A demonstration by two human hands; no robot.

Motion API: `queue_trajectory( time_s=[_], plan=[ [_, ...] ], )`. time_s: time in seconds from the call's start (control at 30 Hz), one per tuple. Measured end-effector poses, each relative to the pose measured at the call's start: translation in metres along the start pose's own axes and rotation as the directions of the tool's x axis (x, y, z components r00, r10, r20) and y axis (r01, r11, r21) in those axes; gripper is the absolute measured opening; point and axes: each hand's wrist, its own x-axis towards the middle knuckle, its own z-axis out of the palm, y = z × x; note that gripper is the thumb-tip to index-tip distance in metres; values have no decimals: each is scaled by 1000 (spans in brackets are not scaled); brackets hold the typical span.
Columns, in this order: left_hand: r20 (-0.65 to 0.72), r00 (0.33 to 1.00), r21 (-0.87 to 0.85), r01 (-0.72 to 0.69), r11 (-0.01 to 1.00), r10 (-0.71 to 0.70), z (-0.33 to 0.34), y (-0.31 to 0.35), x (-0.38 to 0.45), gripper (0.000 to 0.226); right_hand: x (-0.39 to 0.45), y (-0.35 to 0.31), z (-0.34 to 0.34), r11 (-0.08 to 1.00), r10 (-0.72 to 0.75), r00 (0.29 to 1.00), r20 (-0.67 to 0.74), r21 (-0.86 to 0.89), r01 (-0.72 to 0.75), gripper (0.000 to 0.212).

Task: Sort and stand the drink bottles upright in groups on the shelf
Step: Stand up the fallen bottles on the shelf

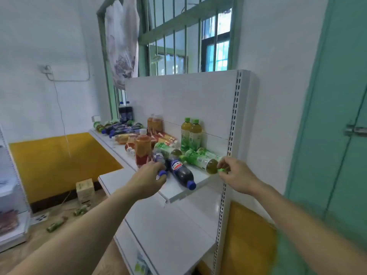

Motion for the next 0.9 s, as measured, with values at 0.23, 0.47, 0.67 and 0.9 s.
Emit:
queue_trajectory(
  time_s=[0.23,0.47,0.67,0.9],
  plan=[
    [-88,993,-40,-85,996,81,45,19,85,35,45,49,27,973,123,991,46,-201,-111,30],
    [-332,943,-95,-34,995,1,113,8,99,27,83,91,55,957,176,974,145,-257,-135,31],
    [-432,899,-76,-121,990,76,121,1,102,31,93,111,79,993,65,998,21,-100,-63,24],
    [-424,904,-86,-93,992,48,123,3,99,30,151,70,47,985,-163,918,-360,-105,133,20]
  ],
)
